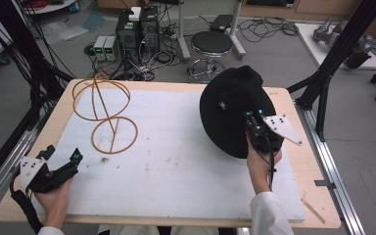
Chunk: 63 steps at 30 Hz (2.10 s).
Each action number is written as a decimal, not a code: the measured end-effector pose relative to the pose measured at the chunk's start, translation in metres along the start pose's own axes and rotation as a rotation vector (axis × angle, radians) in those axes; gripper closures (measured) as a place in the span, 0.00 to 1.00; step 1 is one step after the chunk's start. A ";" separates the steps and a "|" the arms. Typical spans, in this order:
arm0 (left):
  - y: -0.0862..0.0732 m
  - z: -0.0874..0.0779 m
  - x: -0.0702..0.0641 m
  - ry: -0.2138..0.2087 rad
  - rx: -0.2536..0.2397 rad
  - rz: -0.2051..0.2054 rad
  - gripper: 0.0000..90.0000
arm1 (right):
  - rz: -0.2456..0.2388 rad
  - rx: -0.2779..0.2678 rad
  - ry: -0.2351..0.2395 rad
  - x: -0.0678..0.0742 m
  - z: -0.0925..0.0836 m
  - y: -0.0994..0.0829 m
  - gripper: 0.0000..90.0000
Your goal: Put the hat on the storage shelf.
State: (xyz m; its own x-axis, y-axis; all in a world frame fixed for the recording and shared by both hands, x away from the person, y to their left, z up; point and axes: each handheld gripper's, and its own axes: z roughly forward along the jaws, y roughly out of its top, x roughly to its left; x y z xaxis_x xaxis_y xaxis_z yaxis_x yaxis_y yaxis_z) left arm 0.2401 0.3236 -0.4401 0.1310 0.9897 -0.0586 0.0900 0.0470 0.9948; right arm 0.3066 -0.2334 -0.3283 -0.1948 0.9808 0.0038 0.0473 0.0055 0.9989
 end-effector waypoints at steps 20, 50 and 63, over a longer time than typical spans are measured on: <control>-0.001 -0.004 -0.001 -0.020 -0.001 -0.006 0.17 | -0.034 -0.072 0.130 0.045 0.013 0.049 0.96; -0.001 -0.006 0.000 -0.036 -0.018 -0.028 0.17 | 0.029 -0.217 0.323 0.129 0.056 0.079 0.96; -0.001 -0.013 0.005 -0.022 -0.020 -0.033 0.18 | 0.033 -0.234 0.369 0.166 0.071 0.088 0.96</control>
State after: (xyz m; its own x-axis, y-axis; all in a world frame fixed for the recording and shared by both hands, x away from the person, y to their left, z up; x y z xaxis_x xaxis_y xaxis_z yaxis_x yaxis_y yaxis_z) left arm 0.2276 0.3304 -0.4406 0.1501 0.9843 -0.0927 0.0747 0.0822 0.9938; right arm 0.3477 -0.0567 -0.2431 -0.5362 0.8440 0.0101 -0.1558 -0.1107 0.9816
